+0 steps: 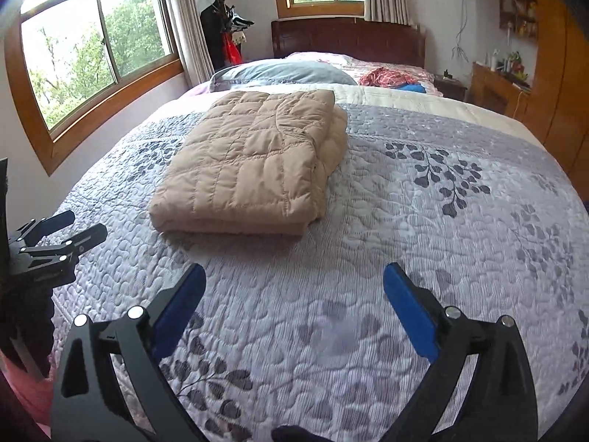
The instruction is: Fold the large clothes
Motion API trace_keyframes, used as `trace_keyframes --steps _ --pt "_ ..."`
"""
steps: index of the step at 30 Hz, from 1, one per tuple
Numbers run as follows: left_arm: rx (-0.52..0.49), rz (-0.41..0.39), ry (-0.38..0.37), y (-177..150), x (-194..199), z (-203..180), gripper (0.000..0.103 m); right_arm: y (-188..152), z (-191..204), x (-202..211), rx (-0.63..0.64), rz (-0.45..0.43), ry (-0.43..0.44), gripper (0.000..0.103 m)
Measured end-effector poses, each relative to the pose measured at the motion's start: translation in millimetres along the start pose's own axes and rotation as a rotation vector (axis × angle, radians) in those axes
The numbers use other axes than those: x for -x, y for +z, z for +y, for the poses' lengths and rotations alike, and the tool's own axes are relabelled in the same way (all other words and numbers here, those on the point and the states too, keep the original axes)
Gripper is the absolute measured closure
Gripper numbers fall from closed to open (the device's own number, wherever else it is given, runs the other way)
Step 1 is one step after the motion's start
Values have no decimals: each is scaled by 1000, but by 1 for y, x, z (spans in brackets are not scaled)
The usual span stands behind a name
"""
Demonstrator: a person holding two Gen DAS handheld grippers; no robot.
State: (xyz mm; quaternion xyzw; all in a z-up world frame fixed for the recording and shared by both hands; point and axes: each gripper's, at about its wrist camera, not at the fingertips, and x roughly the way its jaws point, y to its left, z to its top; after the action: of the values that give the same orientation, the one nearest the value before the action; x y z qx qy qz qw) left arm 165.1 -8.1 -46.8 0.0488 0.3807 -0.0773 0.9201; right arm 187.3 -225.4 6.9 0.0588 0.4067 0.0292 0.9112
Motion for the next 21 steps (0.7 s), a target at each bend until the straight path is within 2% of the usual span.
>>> trace_keyframes --steps 7,13,21 --pt "13 -54 -17 -9 32 -1 4 -6 7 19 -5 -16 9 5" --pt "35 -66 -60 -15 52 4 4 -11 15 32 1 -18 22 5" --pt "45 -84 -44 -23 62 9 4 -18 16 41 -13 -23 21 5"
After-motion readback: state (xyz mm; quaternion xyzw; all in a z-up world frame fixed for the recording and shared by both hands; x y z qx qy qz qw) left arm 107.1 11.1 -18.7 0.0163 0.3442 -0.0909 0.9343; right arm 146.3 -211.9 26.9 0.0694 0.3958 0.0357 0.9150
